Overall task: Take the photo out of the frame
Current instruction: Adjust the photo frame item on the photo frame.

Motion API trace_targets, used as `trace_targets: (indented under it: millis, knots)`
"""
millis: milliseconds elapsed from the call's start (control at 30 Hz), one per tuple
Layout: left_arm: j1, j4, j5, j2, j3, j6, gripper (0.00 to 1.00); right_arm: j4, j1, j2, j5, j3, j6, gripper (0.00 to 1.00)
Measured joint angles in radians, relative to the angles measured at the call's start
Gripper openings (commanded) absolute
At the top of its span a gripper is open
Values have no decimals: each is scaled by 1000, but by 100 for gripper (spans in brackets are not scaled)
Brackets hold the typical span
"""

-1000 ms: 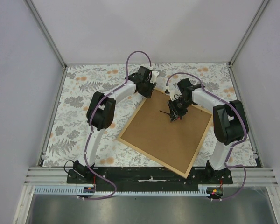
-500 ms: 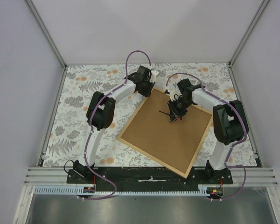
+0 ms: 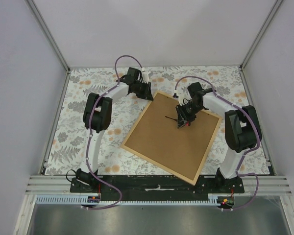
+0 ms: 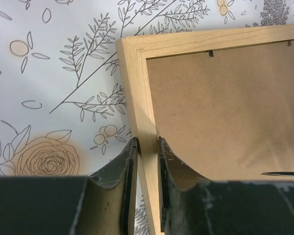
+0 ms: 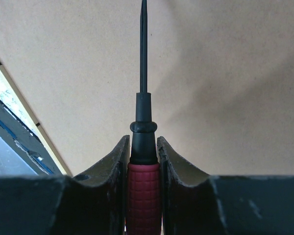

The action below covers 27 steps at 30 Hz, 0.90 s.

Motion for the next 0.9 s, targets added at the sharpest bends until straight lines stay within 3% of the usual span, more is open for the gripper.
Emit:
trace_targets:
  millis: [100, 333, 433, 600, 733, 900]
  knots:
    - [18, 29, 34, -12, -32, -19, 15, -9, -8, -18, -18, 0, -3, 0]
    - [78, 55, 103, -61, -120, -77, 64, -41, -69, -166, -69, 0, -27, 0]
    - [99, 10, 105, -67, -89, -69, 77, -57, -111, -248, -84, 4, -41, 0]
    - [84, -95, 69, -66, 124, 25, 83, -80, -182, -343, -96, 25, -56, 0]
    - [3, -153, -11, -65, 315, 202, 87, -97, -224, -397, -95, 25, -63, 0]
    - [-148, -167, -130, -42, 370, 474, 88, -98, -260, -481, -108, 5, -69, 0]
